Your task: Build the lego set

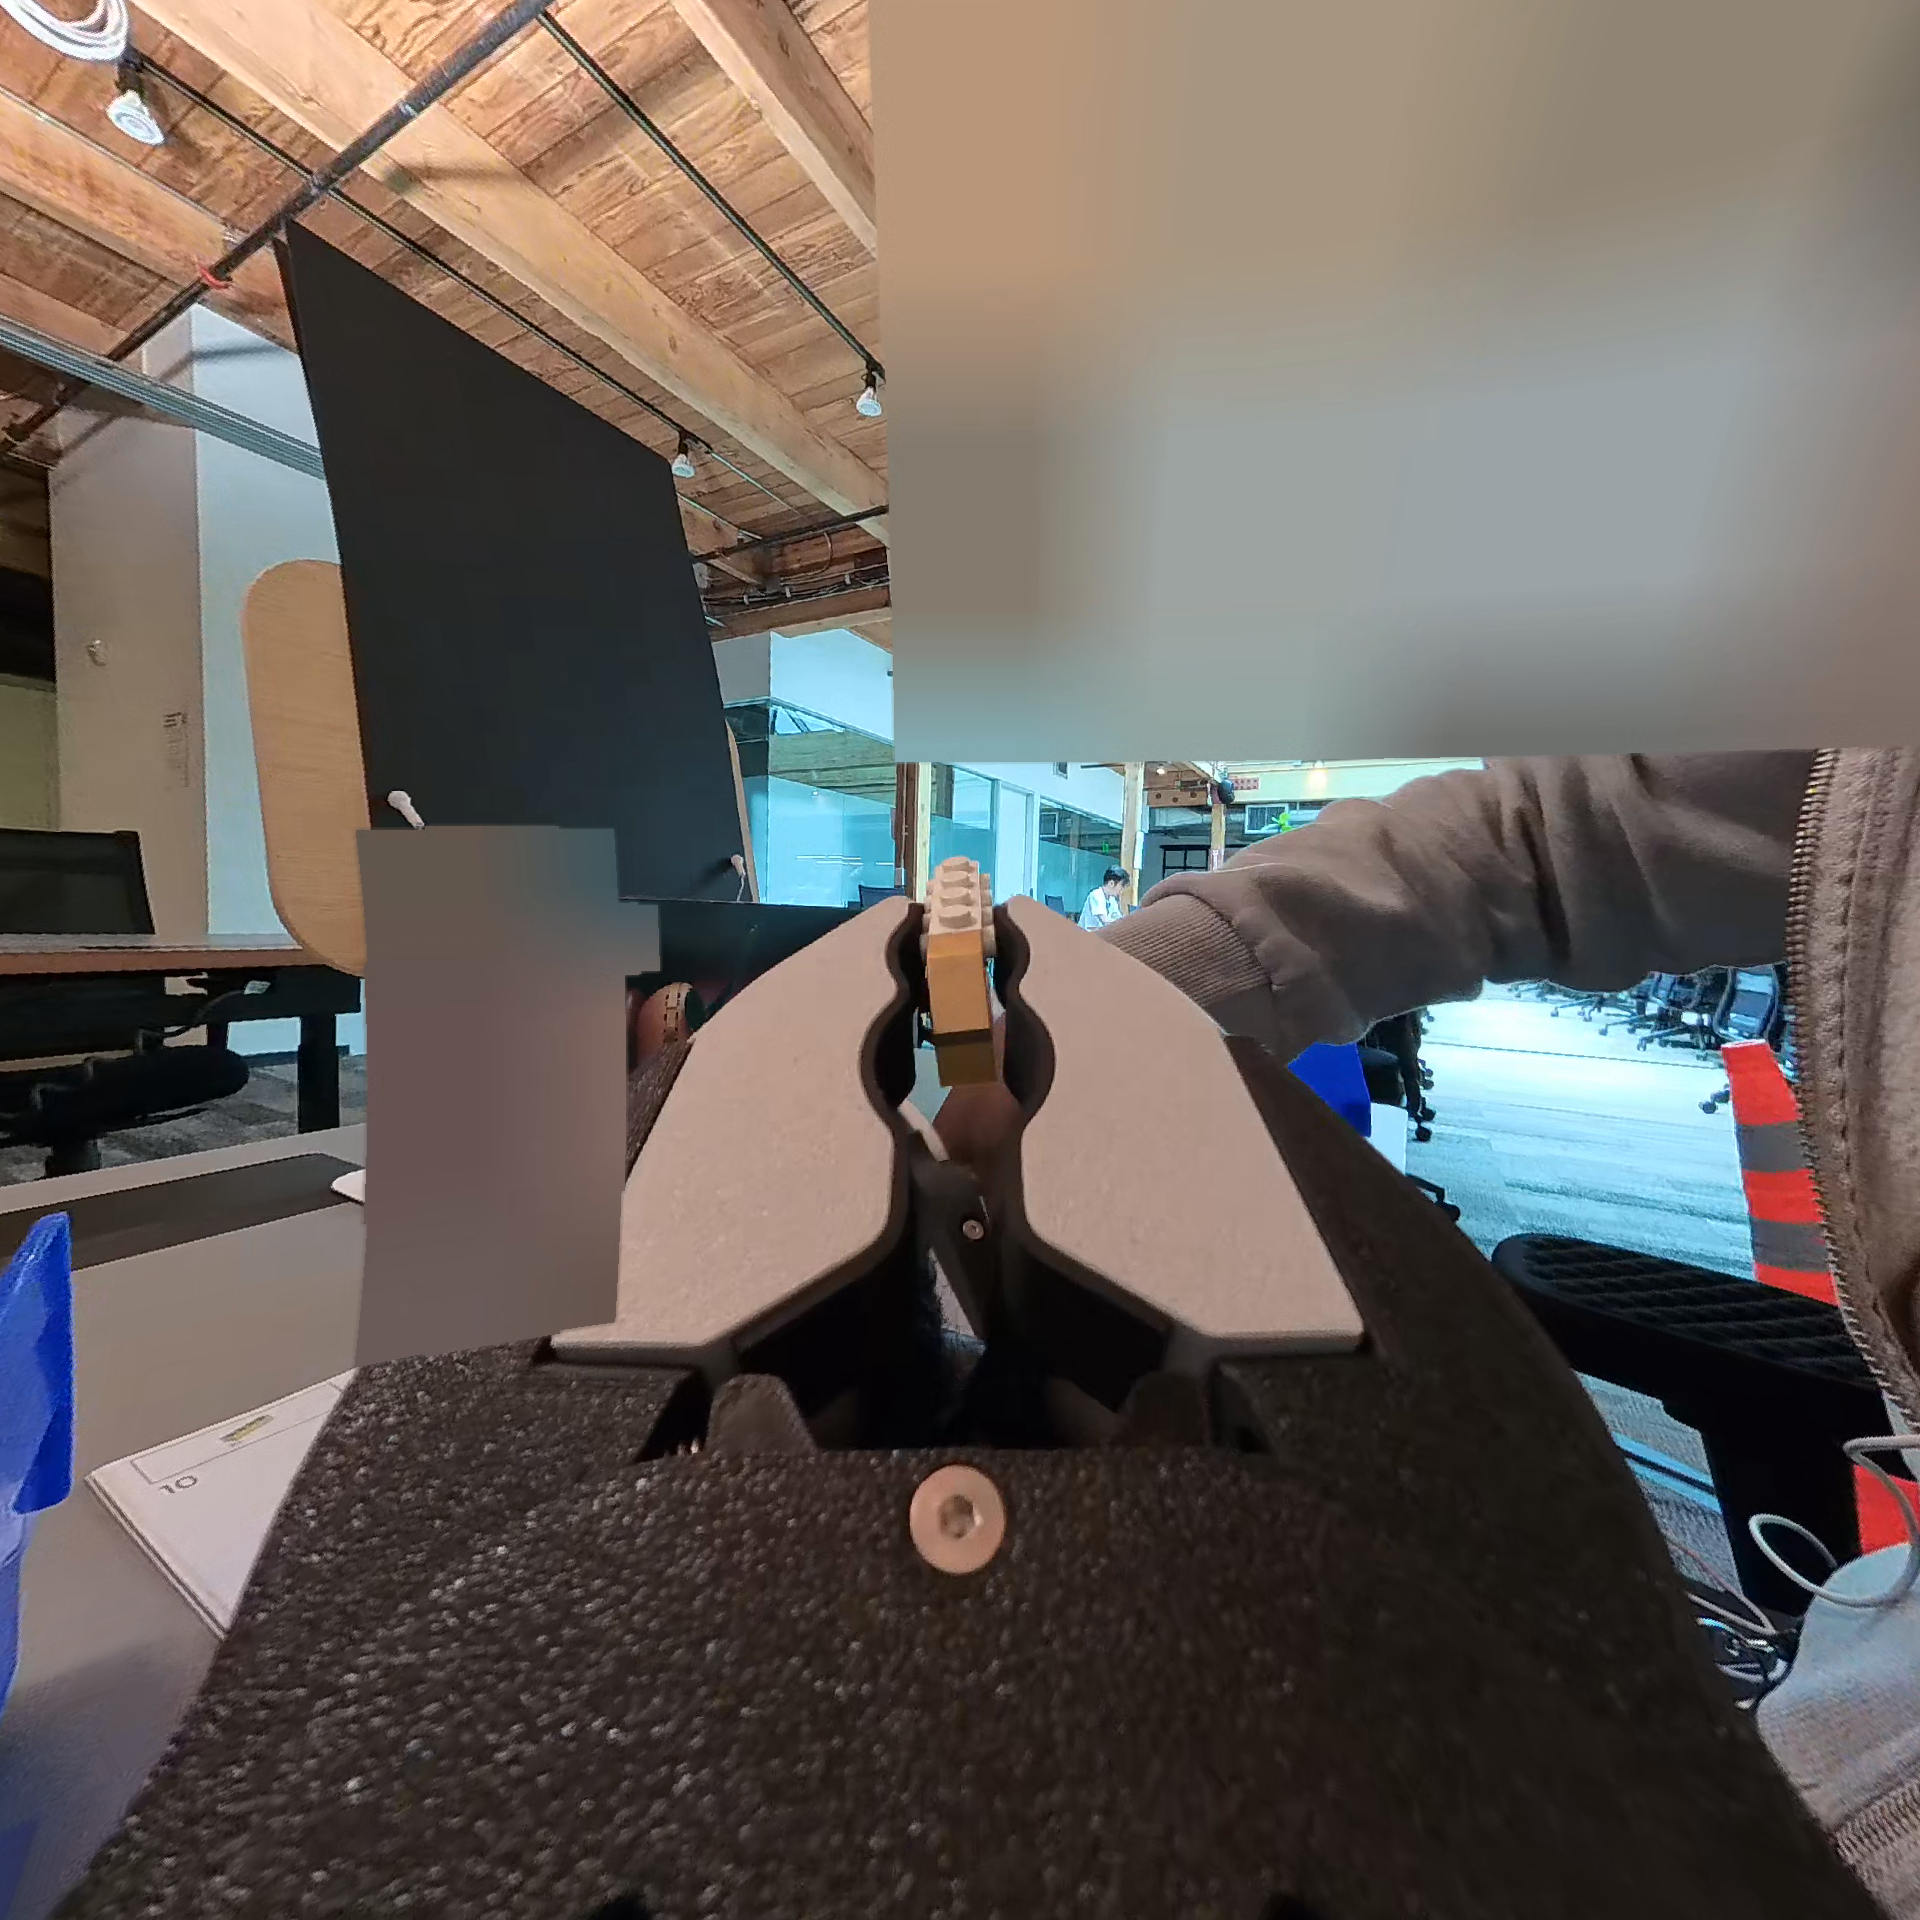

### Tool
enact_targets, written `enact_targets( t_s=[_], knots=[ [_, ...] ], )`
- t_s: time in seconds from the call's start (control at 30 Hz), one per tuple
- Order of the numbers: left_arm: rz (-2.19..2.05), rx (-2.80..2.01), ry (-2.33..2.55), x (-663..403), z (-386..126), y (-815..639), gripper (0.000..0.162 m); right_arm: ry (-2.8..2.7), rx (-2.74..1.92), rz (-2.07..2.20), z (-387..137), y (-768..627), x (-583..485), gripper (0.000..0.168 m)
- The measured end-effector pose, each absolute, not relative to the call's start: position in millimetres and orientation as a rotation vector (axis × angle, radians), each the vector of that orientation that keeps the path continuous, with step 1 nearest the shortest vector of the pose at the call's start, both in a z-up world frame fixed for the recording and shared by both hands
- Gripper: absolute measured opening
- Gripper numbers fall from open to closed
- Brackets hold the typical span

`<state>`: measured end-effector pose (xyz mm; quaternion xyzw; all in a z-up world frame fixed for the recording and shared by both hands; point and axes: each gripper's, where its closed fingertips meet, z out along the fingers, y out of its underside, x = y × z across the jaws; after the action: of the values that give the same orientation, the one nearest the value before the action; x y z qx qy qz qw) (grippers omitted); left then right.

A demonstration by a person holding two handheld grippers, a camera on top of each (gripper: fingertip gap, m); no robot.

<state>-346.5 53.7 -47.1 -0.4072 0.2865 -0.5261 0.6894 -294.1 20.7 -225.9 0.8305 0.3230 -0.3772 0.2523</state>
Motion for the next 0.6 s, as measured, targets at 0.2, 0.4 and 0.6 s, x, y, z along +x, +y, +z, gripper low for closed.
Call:
enact_targets(
  t_s=[0.2,0.4,0.6],
  knots=[
    [-1.184,-0.920,0.637,-346,-49,56,0.012,0.881,2.297,-1.017,-230,28,-291,0.005],
    [-1.184,-0.923,0.637,-345,-50,57,0.012,0.892,2.311,-1.050,-230,31,-291,0.008],
    [-1.173,-0.935,0.648,-343,-54,58,0.012,0.877,2.306,-1.058,-231,34,-291,0.013]
  ],
)
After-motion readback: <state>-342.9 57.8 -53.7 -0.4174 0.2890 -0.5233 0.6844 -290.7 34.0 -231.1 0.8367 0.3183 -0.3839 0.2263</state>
